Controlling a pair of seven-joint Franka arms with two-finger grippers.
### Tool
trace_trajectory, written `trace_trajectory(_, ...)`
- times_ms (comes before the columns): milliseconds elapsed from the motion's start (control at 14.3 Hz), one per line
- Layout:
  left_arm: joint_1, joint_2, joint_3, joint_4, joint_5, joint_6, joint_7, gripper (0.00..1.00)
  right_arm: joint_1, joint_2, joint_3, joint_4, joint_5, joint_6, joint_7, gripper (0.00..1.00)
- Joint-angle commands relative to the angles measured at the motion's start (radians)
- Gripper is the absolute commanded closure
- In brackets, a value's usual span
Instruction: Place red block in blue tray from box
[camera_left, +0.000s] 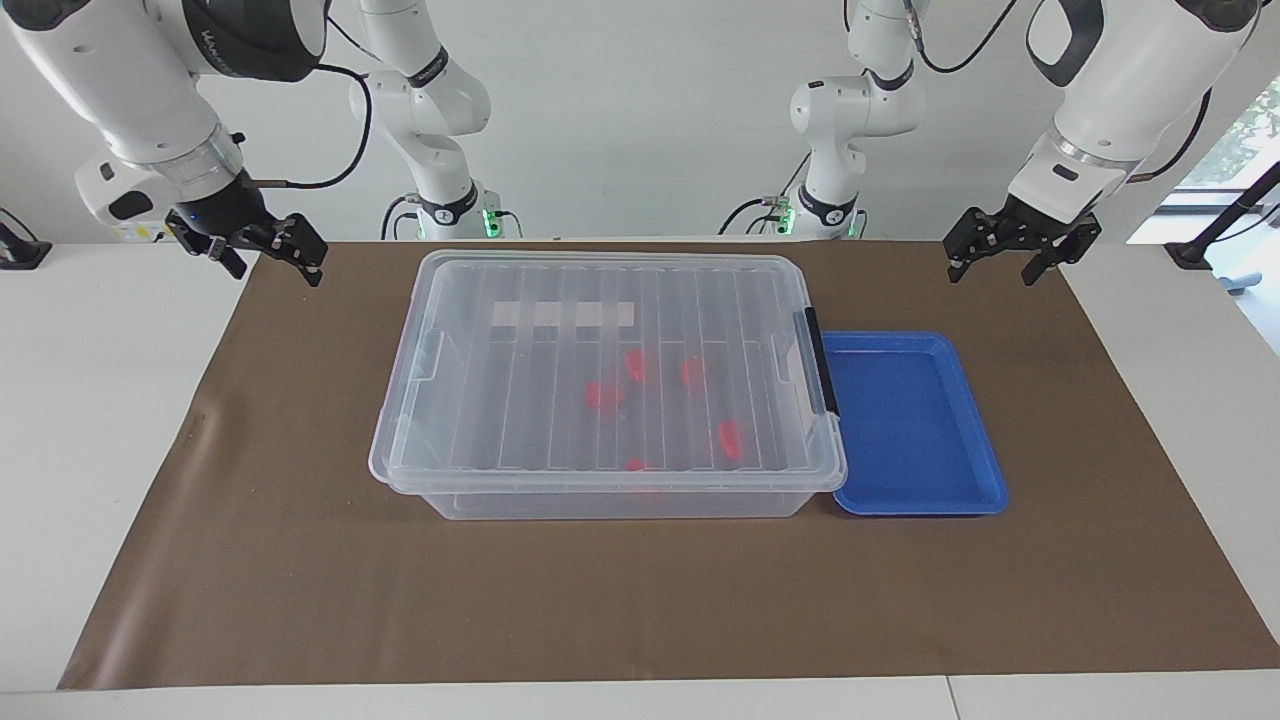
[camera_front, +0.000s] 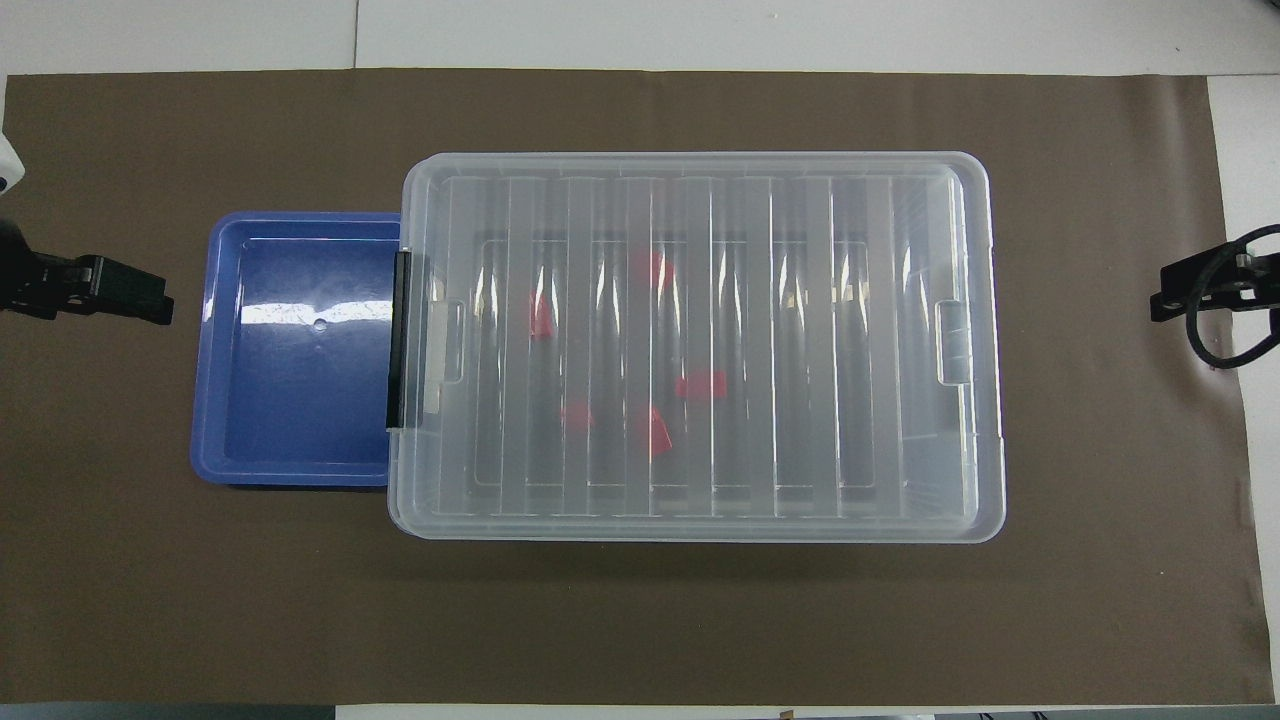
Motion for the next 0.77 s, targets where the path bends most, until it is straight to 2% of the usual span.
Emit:
trace_trajectory(0,0.007,-0.023,-0.005,-0.018,0.011,-0.009,0.009,0.0,-0.003,-0.003,0.002,-0.01,0.015,0.012,-0.01,0.0)
trace_trajectory(700,0.007,-0.023,-0.005,-0.018,0.011,-0.009,0.009,0.0,-0.003,-0.006,0.037,-0.02,0.015,0.048,-0.01,0.0)
